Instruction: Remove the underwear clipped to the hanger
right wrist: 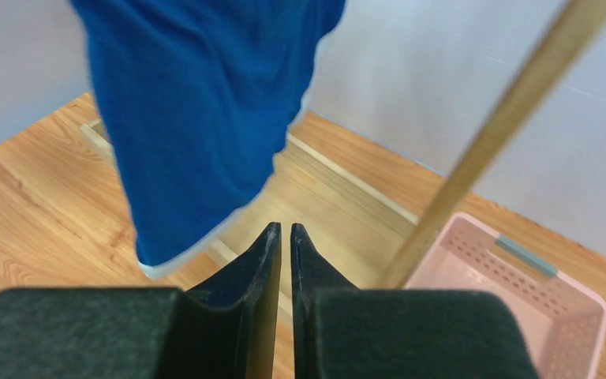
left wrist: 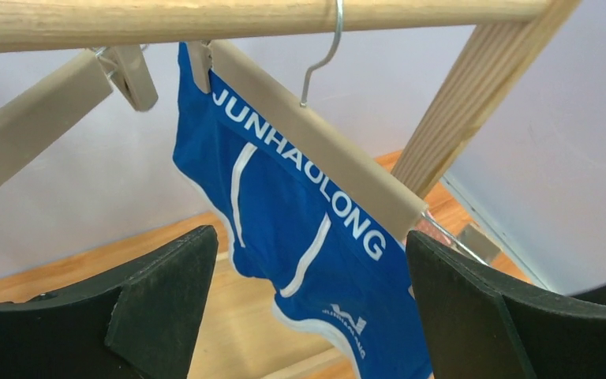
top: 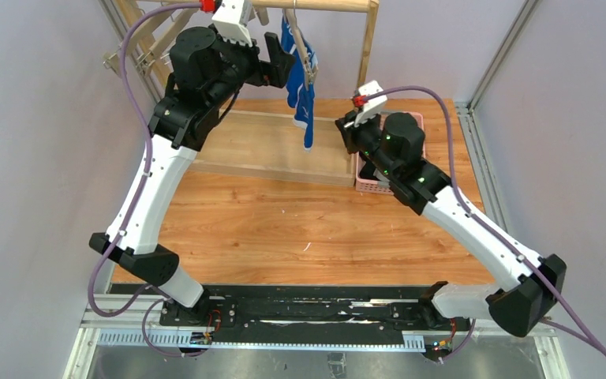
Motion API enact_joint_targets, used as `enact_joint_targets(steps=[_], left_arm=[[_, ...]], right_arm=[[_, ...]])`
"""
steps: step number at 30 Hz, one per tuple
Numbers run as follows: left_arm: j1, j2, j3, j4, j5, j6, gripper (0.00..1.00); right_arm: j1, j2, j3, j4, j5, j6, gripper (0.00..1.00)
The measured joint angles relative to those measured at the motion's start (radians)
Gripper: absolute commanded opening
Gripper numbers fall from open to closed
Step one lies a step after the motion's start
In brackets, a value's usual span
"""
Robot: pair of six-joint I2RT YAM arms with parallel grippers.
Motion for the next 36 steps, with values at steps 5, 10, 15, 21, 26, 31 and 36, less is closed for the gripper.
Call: enact_joint_targets(steps=[5, 10, 15, 21, 26, 31, 36], left_arm=[[0.000, 0.043, 0.047, 0.000, -0.015, -0.019, 0.98], [0.000, 0.051, 0.079, 0.003, -0.014, -0.032, 0.98], [0.000, 0.049, 0.080, 0.028, -0.014, -0.039, 0.99], [0.000, 0.096, 0.157, 0.022, -0.003, -0.046, 0.95], [0.000, 0.150, 0.209, 0.014, 0.013, -0.046, 0.92], [0.000, 0.177, 0.210, -0.018, 0.014, -0.043, 0.88], [0.000, 0.184, 0.210, -0.035, 0.002, -0.022, 0.69]], right_arm=[[0.100, 0.103, 0.007, 0.130, 0.095, -0.057, 0.08], [0.135, 0.197, 0.041, 0.178, 0.134, -0.091, 0.07], [0.137, 0.240, 0.077, 0.188, 0.141, -0.108, 0.07], [0.174, 0.266, 0.131, 0.188, 0.144, -0.131, 0.06], [0.220, 0.275, 0.141, 0.188, 0.157, -0.166, 0.06], [0.229, 0.277, 0.141, 0.187, 0.161, -0.180, 0.06], [0.229, 0.277, 0.140, 0.188, 0.169, -0.185, 0.07]])
